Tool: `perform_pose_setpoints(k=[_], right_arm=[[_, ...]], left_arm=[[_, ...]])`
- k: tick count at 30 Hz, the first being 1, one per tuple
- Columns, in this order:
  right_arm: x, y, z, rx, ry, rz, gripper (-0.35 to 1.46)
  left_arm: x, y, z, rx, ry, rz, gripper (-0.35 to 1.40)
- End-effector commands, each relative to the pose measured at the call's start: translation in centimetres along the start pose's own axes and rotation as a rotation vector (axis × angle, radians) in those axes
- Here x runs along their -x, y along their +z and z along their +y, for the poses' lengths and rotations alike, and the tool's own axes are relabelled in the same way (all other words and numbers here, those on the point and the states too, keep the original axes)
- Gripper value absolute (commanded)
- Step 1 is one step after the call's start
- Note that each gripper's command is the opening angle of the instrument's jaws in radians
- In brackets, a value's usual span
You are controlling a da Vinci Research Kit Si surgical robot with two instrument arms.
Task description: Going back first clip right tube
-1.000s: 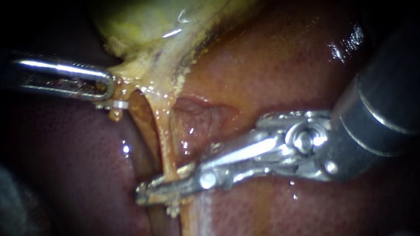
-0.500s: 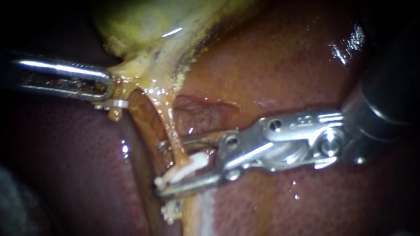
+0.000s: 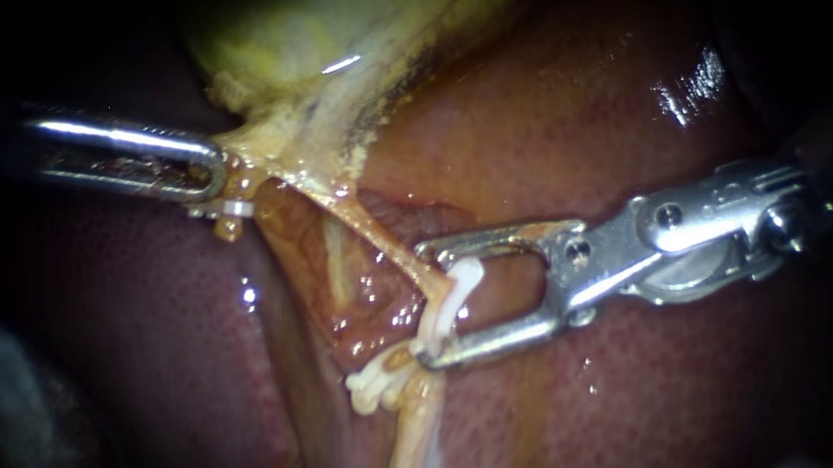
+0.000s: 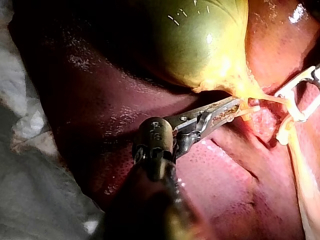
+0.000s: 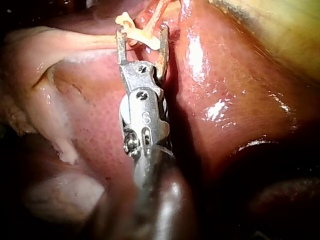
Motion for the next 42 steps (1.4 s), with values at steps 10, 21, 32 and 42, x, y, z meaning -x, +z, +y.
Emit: perform_pose_setpoints(k=[10, 21, 32, 42], right_arm=[[0.01, 0.02, 0.01, 0.005, -0.004, -0.002, 0.50], [0.18, 0.87, 0.06, -0.038, 0.030, -0.019, 0.50], [0.21, 1.13, 0.04, -0.041, 0.132, 0.017, 0.50], [0.29, 1.29, 0.05, -0.043, 0.180, 0.040, 0.50]], left_arm=[[0.01, 0.01, -0.01, -0.001, 0.001, 0.000, -0.35], [0.01, 0.02, -0.01, -0.001, 0.000, 0.001, -0.35], [0.00, 0.04, 0.00, -0.002, 0.000, 0.001, -0.35], [0.00, 0.04, 0.00, -0.003, 0.000, 0.002, -0.35]])
